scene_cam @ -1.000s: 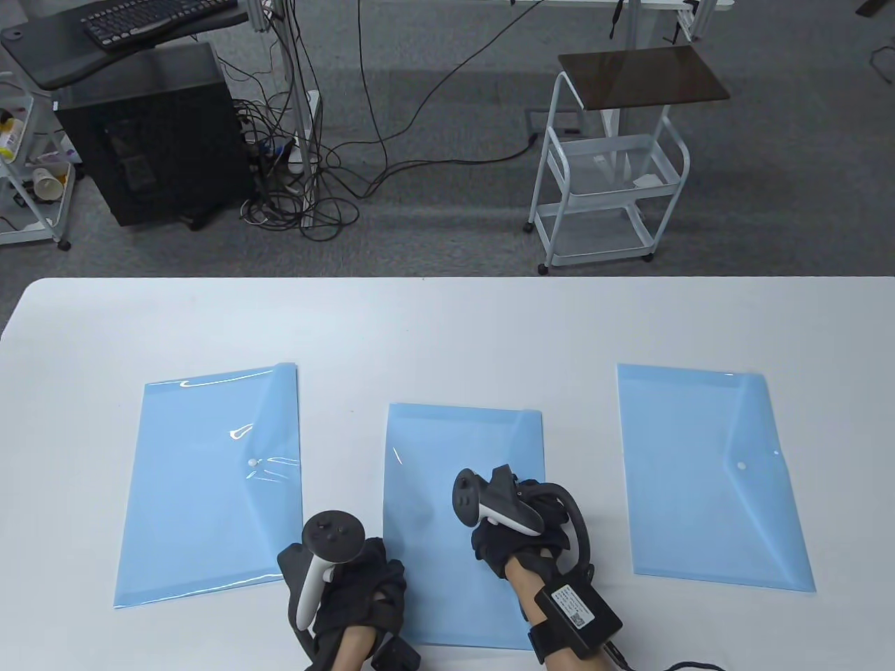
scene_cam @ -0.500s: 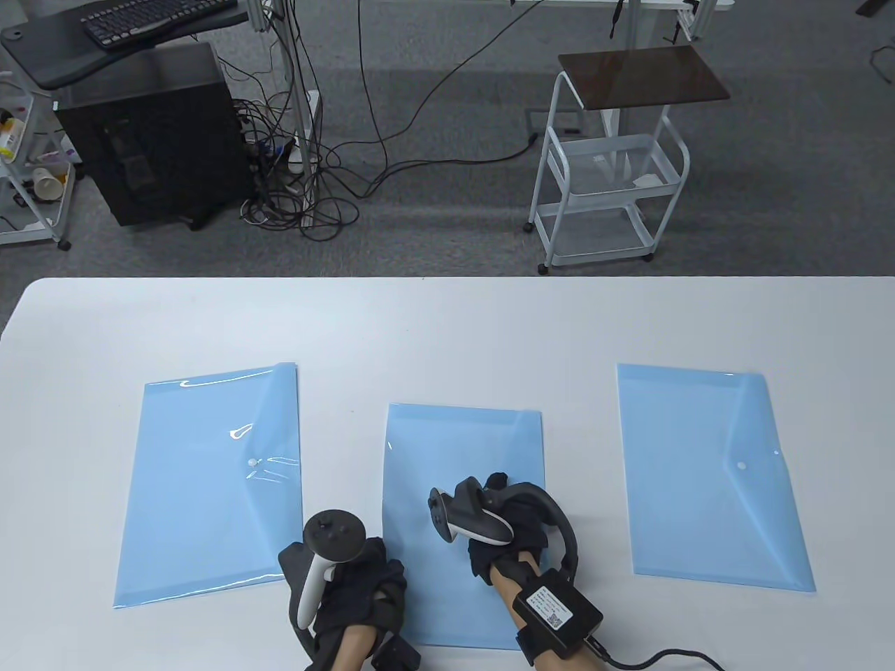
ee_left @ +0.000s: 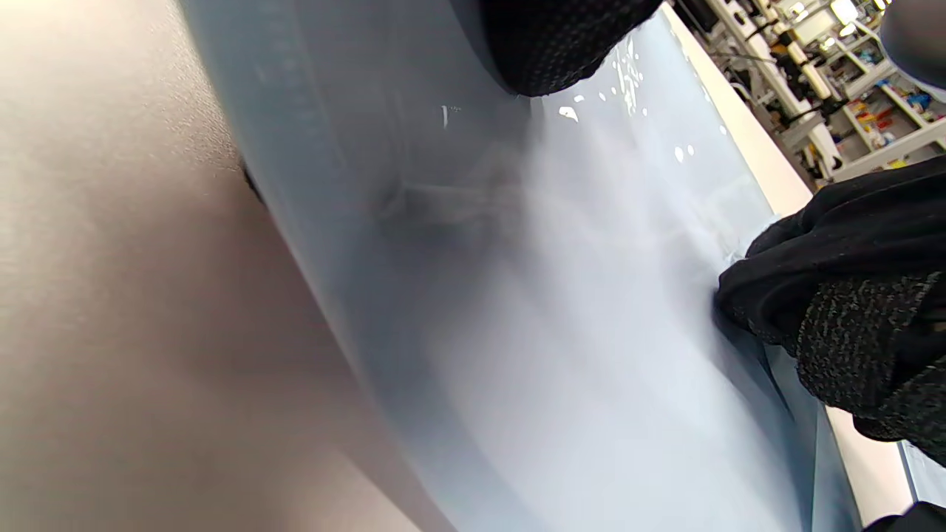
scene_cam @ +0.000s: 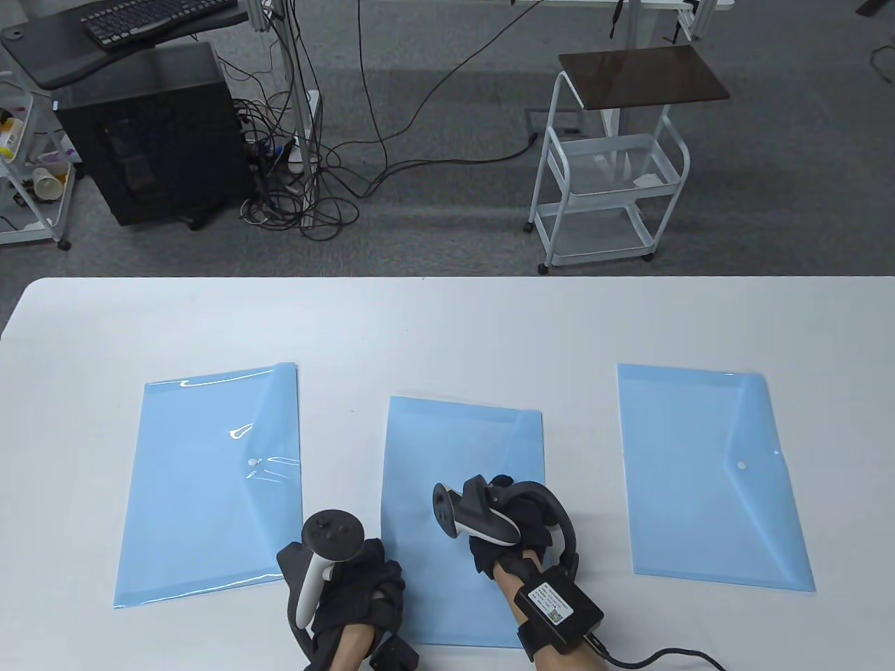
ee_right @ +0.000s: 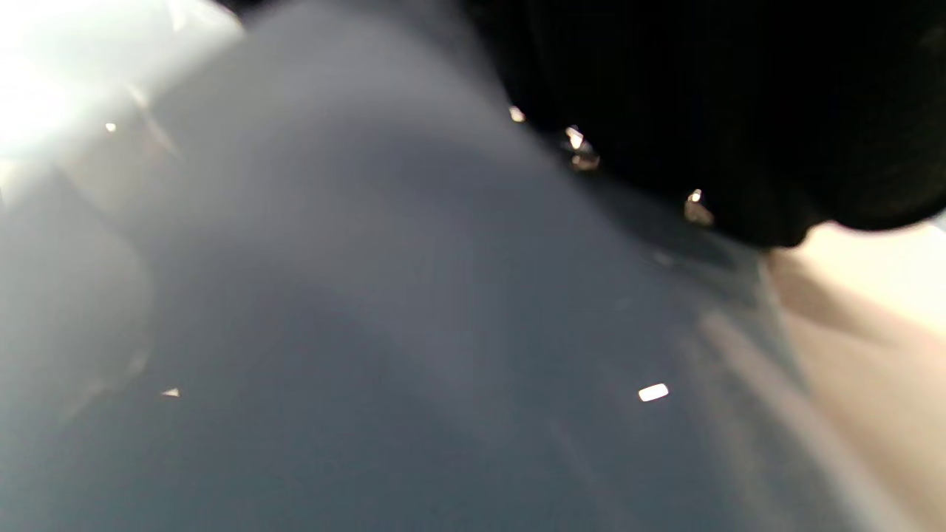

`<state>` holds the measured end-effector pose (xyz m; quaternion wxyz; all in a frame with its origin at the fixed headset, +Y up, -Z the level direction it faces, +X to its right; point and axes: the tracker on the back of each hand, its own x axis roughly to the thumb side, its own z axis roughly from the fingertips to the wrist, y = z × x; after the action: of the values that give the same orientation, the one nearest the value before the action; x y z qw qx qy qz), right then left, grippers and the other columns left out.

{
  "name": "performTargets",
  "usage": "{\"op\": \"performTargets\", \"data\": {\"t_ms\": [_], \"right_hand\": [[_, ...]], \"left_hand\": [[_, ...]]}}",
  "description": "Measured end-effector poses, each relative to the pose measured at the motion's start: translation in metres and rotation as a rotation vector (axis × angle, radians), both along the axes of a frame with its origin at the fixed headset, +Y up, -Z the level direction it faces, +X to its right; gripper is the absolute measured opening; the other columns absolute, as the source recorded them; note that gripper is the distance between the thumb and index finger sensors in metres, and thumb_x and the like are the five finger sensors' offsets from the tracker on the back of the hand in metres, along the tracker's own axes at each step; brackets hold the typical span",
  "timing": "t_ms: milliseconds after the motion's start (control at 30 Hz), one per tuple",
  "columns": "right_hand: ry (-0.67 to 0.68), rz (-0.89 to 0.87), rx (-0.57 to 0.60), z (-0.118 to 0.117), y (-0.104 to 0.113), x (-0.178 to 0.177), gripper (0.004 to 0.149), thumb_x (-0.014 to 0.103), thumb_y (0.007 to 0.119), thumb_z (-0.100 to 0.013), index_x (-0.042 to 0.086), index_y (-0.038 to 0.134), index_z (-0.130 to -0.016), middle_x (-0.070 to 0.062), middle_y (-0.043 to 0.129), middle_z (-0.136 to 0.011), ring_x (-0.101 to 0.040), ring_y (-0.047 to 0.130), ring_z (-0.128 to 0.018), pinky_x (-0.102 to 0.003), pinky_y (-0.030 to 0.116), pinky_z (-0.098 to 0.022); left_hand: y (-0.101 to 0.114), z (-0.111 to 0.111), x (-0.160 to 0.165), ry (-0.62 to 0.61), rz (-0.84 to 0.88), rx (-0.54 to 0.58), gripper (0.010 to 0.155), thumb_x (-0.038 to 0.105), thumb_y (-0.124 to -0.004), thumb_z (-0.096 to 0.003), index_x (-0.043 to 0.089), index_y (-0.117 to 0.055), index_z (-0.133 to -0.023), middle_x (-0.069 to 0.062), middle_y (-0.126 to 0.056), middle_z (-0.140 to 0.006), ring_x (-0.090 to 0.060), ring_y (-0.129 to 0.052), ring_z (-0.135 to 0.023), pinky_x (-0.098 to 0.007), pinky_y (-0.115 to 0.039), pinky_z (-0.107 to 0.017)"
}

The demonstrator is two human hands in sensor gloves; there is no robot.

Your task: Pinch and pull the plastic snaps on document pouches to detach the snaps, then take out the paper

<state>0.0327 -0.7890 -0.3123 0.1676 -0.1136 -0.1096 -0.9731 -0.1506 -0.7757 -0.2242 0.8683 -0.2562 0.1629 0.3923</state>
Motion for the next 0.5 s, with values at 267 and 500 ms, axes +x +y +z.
{"op": "performTargets", "data": {"t_ms": [267,500], "right_hand": [[-0.033,0.023,0.078,-0.006,0.002,0.005,0.051,0.023,0.084,-0.051,-0.008,0.075,-0.09,-0.032,0.097,-0.071,-0.052,0.106,-0.053,-0.059,0.096,-0.031],[-0.088,-0.139,0.087,-0.006,0.015,0.02,0.063,0.028,0.085,-0.052,-0.004,0.063,-0.101,-0.025,0.096,-0.085,-0.048,0.105,-0.062,-0.06,0.093,-0.037]], "left_hand": [[0.0,0.0,0.001,-0.001,-0.023,0.007,0.051,0.026,-0.071,-0.0565,0.008,-0.06,-0.102,-0.002,-0.093,-0.086,-0.02,-0.11,-0.057,-0.031,-0.099,-0.04],[-0.001,-0.001,0.0,0.013,-0.012,-0.003,0.051,0.026,-0.071,-0.0571,0.007,-0.059,-0.103,0.0,-0.092,-0.085,-0.019,-0.11,-0.057,-0.03,-0.099,-0.04]]}}
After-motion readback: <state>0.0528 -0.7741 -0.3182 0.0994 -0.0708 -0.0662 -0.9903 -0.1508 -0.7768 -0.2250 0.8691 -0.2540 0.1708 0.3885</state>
